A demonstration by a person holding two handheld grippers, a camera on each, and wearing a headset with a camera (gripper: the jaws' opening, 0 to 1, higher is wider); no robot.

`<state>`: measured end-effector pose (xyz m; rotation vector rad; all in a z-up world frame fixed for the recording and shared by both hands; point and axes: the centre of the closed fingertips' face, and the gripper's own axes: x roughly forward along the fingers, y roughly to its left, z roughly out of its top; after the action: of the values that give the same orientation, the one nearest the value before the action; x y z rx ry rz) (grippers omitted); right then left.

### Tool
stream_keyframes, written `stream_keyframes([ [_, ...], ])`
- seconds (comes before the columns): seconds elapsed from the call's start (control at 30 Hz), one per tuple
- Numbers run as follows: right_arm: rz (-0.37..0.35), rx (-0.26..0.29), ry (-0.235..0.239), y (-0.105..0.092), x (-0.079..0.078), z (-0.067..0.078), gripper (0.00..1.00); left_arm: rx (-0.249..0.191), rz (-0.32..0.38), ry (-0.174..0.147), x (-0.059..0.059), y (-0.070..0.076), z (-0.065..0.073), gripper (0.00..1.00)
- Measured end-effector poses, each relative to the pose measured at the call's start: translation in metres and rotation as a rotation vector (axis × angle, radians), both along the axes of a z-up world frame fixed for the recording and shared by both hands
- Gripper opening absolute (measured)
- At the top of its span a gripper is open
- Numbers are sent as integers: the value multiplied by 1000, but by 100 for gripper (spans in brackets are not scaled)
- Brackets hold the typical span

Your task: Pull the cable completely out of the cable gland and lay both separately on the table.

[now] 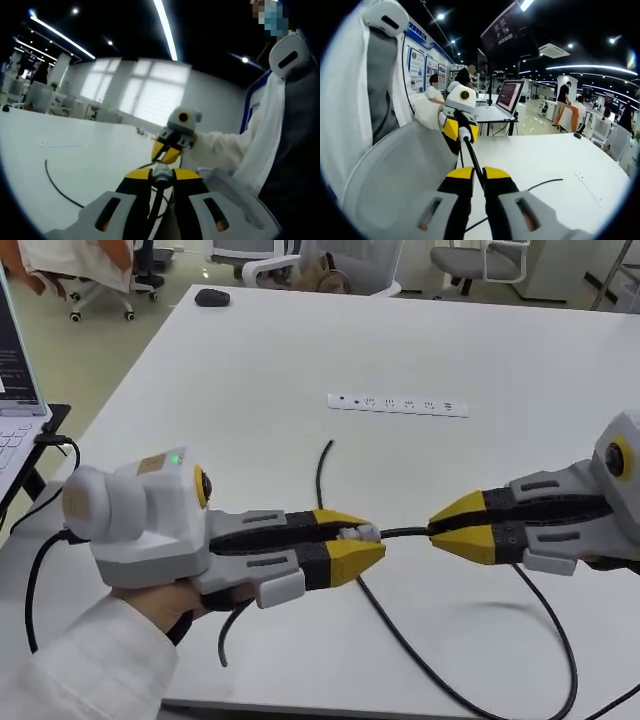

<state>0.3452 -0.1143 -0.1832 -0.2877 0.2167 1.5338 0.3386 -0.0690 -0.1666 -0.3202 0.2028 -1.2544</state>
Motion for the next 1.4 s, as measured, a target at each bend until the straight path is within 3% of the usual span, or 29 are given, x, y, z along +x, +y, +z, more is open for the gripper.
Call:
stream_keyframes([
  [0.43,-81,-6,29,-25,7,-9,5,-4,0,0,1,1,0,17],
  [1.1,-99,-2,85,-22,4,-25,6,7,11,13,3,2,-2,17],
  [1.23,-114,-30,84,-25,5,-31,6,4,10,12,2,2,-1,17],
  [1.33,-115,-32,87,-26,5,-30,8,-1,21,13,4,2,0,17],
  [1.4,-117,-42,61,-25,5,-27,15,-2,23,15,5,3,0,17],
])
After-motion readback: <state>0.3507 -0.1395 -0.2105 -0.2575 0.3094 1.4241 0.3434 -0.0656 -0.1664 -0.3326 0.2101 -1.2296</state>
